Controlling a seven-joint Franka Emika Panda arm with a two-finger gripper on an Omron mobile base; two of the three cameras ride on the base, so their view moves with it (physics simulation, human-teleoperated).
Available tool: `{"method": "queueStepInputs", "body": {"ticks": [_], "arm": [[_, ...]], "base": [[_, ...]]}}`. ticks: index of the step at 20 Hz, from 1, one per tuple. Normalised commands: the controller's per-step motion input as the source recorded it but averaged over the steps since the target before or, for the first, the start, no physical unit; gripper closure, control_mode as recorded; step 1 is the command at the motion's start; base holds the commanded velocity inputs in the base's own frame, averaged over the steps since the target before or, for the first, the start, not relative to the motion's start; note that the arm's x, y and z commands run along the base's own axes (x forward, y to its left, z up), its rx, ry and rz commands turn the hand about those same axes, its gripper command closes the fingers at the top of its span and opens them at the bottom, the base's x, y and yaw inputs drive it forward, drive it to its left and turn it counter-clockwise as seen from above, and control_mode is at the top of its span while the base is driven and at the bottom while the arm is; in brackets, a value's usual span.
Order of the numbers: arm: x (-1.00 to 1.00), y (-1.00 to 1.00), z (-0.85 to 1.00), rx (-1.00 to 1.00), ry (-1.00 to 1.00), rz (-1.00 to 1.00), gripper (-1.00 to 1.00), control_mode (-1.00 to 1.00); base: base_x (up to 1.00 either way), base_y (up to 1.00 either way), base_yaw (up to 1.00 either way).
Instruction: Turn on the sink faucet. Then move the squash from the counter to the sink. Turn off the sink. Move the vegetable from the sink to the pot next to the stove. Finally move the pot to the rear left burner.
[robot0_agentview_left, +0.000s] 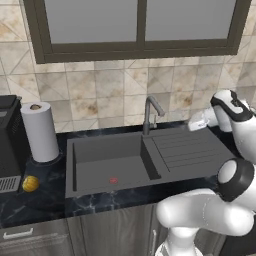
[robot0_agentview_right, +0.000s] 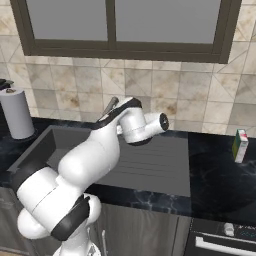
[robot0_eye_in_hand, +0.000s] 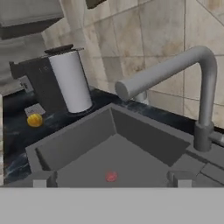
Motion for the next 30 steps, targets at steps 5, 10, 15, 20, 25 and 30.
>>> {"method": "queueStepInputs", "body": {"ticks": [5,10,15,20,25,30], "arm": [[0.19,-0.01,-0.14,0.03,-0.18,0.24,-1.0,-1.0],[0.36,0.02,-0.03,0.03,-0.16,0.19,-1.0,-1.0],[0.37,0.11,-0.01,0.03,-0.11,0.08,-1.0,-1.0],[0.16,0.12,-0.13,0.0,-0.06,0.01,-1.0,-1.0],[0.15,0.07,-0.16,0.0,-0.01,-0.03,-1.0,-1.0],[0.26,0.07,-0.08,0.0,0.0,-0.1,-1.0,-1.0]], "base": [[0.0,0.0,0.0],[0.0,0.0,0.0],[0.0,0.0,0.0],[0.0,0.0,0.0],[0.0,0.0,0.0],[0.0,0.0,0.0]]}}
